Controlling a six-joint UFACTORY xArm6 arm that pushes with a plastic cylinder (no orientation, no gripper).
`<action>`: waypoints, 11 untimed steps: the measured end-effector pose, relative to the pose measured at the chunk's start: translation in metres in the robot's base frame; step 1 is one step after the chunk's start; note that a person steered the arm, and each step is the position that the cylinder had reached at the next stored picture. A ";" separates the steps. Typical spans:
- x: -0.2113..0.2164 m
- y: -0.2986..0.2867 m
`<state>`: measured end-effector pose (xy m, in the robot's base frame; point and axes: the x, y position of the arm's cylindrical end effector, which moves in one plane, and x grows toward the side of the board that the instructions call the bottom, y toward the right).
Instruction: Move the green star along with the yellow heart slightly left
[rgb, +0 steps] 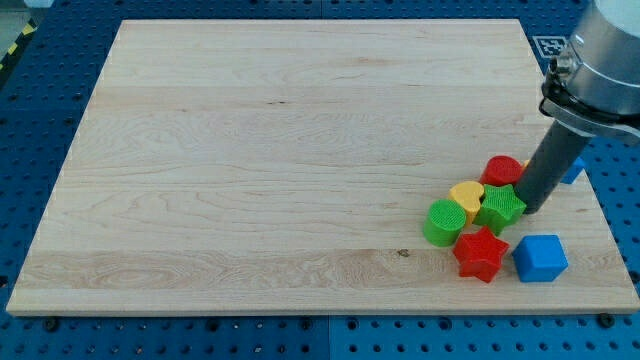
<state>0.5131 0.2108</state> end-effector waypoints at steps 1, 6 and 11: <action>0.006 0.011; 0.036 -0.001; 0.016 -0.005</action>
